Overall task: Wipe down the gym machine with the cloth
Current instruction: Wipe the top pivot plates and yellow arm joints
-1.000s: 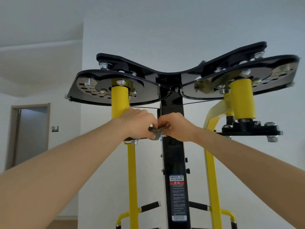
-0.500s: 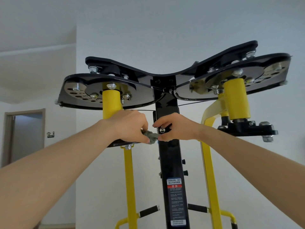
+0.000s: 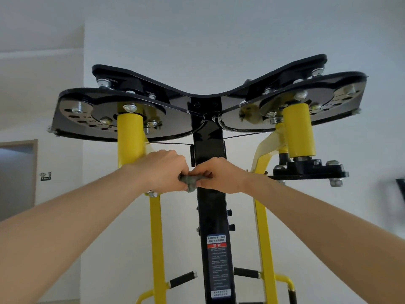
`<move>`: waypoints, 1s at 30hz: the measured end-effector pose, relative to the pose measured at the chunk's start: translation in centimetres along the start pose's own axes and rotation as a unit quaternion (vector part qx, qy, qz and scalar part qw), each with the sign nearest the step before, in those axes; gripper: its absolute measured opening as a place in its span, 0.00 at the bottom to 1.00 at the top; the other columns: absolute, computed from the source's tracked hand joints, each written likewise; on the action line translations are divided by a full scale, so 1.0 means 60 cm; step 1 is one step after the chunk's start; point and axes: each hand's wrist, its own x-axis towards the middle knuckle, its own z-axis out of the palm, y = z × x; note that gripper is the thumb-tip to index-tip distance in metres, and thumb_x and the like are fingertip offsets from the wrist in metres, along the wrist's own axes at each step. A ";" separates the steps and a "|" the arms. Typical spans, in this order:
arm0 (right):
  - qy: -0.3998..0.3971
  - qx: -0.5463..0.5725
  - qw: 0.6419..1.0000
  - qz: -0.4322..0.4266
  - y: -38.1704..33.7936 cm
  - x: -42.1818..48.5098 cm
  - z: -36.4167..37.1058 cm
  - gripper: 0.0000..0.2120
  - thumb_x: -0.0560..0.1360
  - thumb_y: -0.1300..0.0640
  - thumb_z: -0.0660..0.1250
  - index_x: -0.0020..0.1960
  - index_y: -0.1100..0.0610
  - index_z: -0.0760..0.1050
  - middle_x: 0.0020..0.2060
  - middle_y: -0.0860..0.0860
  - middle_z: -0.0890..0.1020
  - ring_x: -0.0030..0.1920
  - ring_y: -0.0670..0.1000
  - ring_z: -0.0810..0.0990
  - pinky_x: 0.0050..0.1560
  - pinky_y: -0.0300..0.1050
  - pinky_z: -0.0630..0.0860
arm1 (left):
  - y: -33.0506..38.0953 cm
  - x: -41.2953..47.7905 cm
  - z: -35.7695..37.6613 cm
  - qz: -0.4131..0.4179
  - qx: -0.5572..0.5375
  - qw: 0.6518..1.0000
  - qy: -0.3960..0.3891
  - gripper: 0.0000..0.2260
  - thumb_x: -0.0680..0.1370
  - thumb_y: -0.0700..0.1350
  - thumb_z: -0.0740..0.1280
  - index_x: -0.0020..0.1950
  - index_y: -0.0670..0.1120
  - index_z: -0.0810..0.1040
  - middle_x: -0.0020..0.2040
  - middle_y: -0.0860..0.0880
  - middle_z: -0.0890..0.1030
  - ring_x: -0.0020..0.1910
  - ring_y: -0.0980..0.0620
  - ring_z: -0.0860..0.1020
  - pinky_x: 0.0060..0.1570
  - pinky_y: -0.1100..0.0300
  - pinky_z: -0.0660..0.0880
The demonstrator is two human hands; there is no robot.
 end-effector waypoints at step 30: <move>-0.105 -0.438 0.889 0.079 -0.029 -0.203 -0.196 0.08 0.80 0.63 0.64 0.53 0.53 0.79 0.45 0.49 0.82 0.46 0.50 0.79 0.46 0.42 0.74 | 0.162 0.131 0.064 0.159 -0.393 0.899 0.110 0.12 0.79 0.53 0.70 0.62 0.59 0.82 0.51 0.58 0.85 0.51 0.56 0.81 0.56 0.47 0.78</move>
